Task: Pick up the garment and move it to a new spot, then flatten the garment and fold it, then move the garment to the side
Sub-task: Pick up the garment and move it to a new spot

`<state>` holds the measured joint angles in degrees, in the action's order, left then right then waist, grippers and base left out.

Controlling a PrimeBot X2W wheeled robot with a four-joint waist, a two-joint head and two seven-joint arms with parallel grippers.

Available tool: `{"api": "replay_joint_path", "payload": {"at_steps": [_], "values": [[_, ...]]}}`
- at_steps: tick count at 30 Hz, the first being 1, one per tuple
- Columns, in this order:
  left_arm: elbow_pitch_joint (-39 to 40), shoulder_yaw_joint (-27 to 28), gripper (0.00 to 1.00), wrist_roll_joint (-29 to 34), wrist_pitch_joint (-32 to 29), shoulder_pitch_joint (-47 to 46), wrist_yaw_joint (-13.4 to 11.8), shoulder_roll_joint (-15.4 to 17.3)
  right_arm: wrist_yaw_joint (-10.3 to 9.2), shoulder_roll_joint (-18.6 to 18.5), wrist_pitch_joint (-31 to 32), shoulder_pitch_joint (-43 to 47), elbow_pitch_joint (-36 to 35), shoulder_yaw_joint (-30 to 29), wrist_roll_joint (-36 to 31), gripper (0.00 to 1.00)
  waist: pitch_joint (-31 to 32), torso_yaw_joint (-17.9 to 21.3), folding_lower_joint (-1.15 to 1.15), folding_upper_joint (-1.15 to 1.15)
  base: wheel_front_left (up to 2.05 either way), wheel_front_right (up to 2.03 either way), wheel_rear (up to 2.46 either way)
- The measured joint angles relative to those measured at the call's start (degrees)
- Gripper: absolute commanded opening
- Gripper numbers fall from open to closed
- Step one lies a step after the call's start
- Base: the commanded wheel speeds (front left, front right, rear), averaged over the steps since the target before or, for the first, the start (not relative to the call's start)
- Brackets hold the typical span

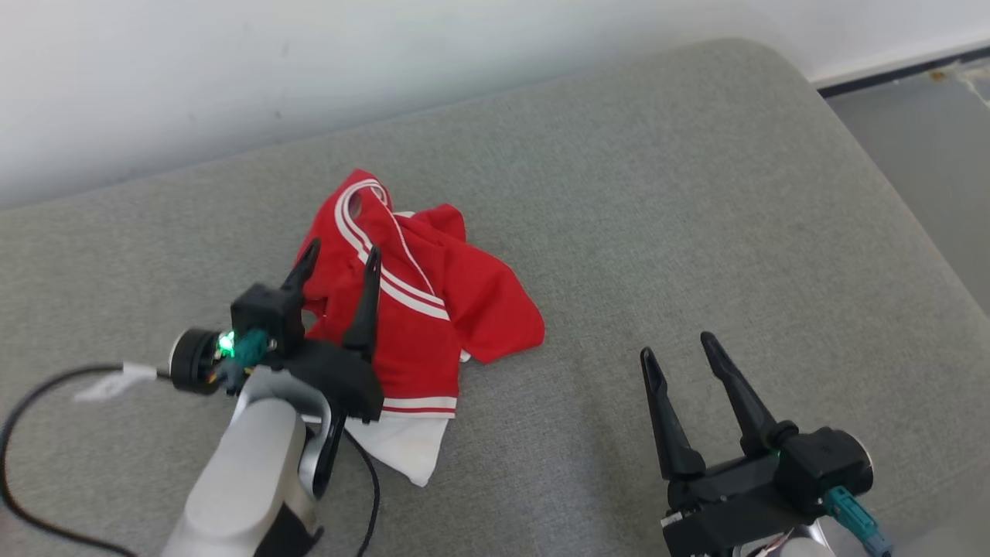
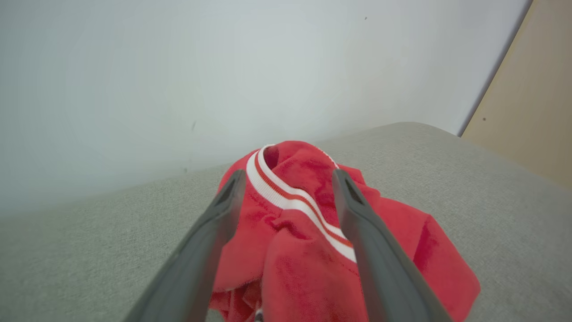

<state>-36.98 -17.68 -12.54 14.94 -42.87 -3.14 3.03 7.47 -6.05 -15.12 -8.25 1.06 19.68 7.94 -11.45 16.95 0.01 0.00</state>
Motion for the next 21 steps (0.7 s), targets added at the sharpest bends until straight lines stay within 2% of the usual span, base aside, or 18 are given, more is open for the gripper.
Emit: {"api": "replay_joint_path", "payload": {"at_steps": [10,21], "values": [[16.2,4.0,1.00,1.5,0.0,15.9,-3.0,0.5,0.00,-0.9,0.0,2.9,1.1,-0.8,0.3,1.00,5.1,-4.4,-0.02,0.00,0.00,0.00,0.00],[29.6,9.4,1.00,3.8,0.0,32.7,-3.0,0.5,0.00,-1.1,0.0,7.3,2.6,-3.7,0.6,1.00,11.3,-11.2,-0.02,-0.01,0.00,0.00,0.00]]}}
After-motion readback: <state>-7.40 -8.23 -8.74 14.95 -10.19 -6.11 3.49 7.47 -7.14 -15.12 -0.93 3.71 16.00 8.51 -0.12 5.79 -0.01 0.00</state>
